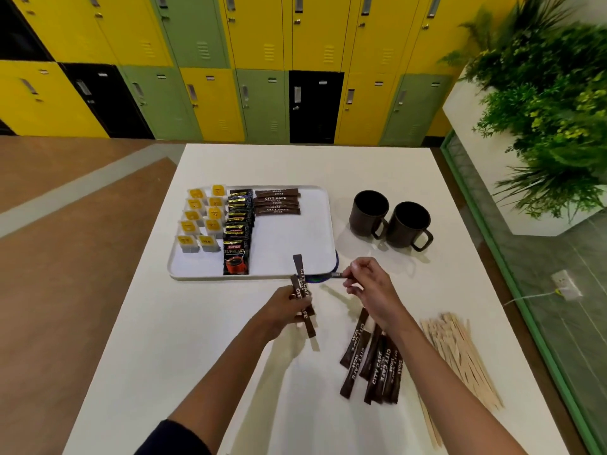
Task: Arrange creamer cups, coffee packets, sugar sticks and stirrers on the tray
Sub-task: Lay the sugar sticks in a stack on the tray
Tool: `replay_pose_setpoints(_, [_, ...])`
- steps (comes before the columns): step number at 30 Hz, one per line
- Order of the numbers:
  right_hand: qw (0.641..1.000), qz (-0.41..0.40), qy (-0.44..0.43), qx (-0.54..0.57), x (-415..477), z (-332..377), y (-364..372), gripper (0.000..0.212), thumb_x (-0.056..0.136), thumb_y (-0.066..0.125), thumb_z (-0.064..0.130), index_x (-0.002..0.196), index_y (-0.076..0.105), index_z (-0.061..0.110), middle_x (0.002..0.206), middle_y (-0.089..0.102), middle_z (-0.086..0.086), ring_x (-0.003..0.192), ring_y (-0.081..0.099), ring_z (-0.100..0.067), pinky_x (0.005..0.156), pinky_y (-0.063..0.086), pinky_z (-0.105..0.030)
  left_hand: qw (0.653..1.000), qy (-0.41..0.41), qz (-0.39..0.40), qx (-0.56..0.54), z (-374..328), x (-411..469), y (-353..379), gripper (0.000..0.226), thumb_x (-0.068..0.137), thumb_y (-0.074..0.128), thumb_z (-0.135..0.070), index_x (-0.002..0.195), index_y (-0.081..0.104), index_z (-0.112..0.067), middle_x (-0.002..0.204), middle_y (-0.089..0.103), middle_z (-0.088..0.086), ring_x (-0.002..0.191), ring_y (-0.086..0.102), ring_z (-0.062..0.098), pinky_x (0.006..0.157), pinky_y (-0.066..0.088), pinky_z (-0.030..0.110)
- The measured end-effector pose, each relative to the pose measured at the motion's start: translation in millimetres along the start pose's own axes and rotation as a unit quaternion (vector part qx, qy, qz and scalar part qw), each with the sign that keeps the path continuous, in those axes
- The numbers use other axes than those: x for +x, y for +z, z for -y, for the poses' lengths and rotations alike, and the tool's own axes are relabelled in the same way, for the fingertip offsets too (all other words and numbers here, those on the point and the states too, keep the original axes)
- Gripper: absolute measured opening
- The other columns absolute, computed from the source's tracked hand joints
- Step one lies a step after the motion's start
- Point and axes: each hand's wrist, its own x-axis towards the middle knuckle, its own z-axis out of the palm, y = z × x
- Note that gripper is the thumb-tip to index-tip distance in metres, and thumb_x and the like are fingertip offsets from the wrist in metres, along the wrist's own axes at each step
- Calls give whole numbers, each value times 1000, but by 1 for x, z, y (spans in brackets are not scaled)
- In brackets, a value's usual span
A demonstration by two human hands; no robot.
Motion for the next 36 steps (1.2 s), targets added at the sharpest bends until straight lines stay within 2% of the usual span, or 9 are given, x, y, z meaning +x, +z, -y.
replay_pose_setpoints(3, [994, 40, -23, -94, 12, 0, 9, 12, 95, 47, 0, 103, 44, 9, 97, 60, -5, 70, 59, -13, 63, 47, -22, 999, 8, -2, -40, -7, 7, -9, 3, 94, 53, -8, 94, 55, -6, 85, 58, 8, 88, 63, 25, 82, 52, 36])
replay_pose_setpoints(7, [978, 55, -35, -200, 27, -4, 23, 27, 93, 51, 0, 111, 33, 11, 111, 53, -4, 78, 65, -15, 66, 50, -19, 996, 17, -14, -86, -14, 19, -18, 13, 92, 56, -10, 103, 58, -3, 89, 62, 10, 87, 64, 23, 89, 51, 42])
replay_pose_setpoints(11, [980, 52, 5, -191, 47, -11, 37, 23, 91, 56, 0, 110, 49, 12, 96, 60, -3, 84, 68, -21, 75, 55, -25, 992, 29, -44, -118, -16, 31, -26, 10, 91, 59, -10, 99, 60, -5, 88, 67, 12, 83, 67, 22, 85, 53, 40])
replay_pose_setpoints(16, [986, 24, 53, -158, 71, -16, 59, 16, 85, 66, 4, 100, 65, 3, 88, 67, -9, 79, 68, -17, 63, 52, -14, 981, 25, -80, -174, -16, 51, -38, 17, 85, 66, -10, 102, 65, -8, 99, 67, 16, 91, 67, 26, 76, 55, 33])
replay_pose_setpoints(22, [989, -28, 90, -112, 99, -28, 77, 14, 85, 67, 7, 98, 69, 4, 88, 69, -12, 76, 69, -24, 63, 56, -28, 958, 19, -89, -272, -25, 75, -47, 17, 85, 64, -4, 101, 66, -1, 96, 69, 16, 84, 68, 26, 67, 58, 28])
replay_pose_setpoints(25, [990, -21, 88, -112, 109, -30, 77, 18, 84, 67, 3, 102, 69, 2, 90, 69, -18, 81, 67, -27, 75, 57, -35, 950, 16, -102, -295, -30, 82, -50, 13, 84, 64, -1, 97, 66, -1, 92, 70, 16, 74, 70, 21, 59, 57, 26])
replay_pose_setpoints(27, [989, -8, 94, -112, 117, -30, 78, 19, 83, 66, 1, 103, 68, 2, 88, 69, -17, 78, 67, -23, 75, 56, -31, 948, 5, -116, -296, -31, 88, -52, 10, 84, 64, -2, 94, 67, -5, 83, 70, 8, 67, 70, 14, 56, 55, 21])
replay_pose_setpoints(31, [987, 9, 101, -122, 135, -25, 76, 21, 82, 65, -5, 104, 66, -3, 81, 69, -11, 66, 67, -10, 61, 54, -17, 949, -12, -138, -282, -28, 97, -53, 9, 84, 66, -4, 91, 67, -9, 83, 67, 8, 73, 65, 17, 65, 58, 24])
replay_pose_setpoints(36, [972, 12, 101, -211, 174, -11, 72, 25, 80, 69, -5, 104, 68, -3, 89, 69, -15, 68, 64, -14, 61, 56, -15, 953, -20, -186, -238, -23, 103, -52, 11, 83, 69, -7, 93, 65, -7, 86, 60, 13, 81, 60, 22, 69, 55, 29])
